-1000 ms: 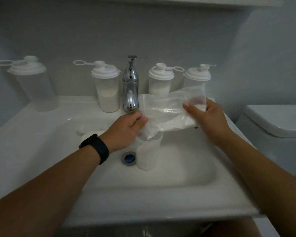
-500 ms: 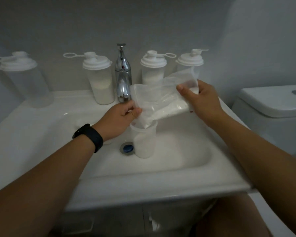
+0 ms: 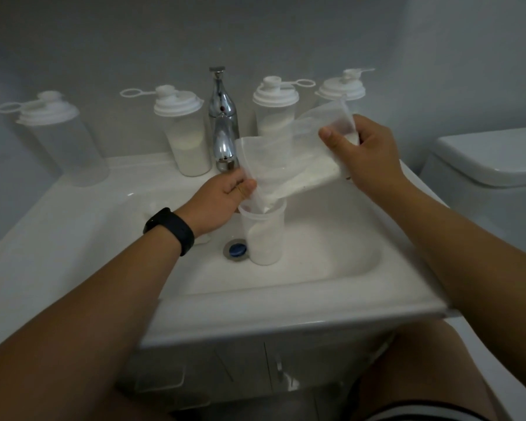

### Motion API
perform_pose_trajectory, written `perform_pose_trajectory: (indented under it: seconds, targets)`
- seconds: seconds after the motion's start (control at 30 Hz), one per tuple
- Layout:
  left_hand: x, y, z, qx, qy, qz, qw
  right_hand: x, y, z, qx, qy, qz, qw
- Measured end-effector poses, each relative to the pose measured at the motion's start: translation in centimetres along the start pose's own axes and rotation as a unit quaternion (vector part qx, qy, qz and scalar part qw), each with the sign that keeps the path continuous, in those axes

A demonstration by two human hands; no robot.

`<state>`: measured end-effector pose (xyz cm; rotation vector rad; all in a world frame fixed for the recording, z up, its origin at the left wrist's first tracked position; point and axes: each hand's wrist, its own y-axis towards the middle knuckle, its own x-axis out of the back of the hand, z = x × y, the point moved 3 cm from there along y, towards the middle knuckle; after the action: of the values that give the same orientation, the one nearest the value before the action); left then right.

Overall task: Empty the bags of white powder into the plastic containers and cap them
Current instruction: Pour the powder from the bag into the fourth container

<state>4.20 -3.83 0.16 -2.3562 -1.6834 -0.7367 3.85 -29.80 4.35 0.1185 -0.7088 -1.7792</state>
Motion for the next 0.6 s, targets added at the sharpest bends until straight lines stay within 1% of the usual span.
perform_pose_trajectory:
  seconds: [0.23,0.4,0.47,0.6]
  targets:
    - [0.0,0.3,-0.1,-0.023,-0.004,0.013,1.000,0.3,0.0,1.0,0.051,-0.007,-0.032,0.998]
    - [0.0,0.5,0.1,-0.025,0.067,0.007,0.997,0.4,-0.2,1.7,0.059,-0.010,-0.044,0.997]
    - [0.3,0.5,0.1,-0.025,0.079,0.002,0.997,0.4,0.0,1.7,0.061,-0.002,-0.044,0.997]
    - [0.4,0.2,-0.2,-0.023,0.057,0.003,0.998,0.3,-0.1,1.3,0.057,0.003,-0.023,0.998]
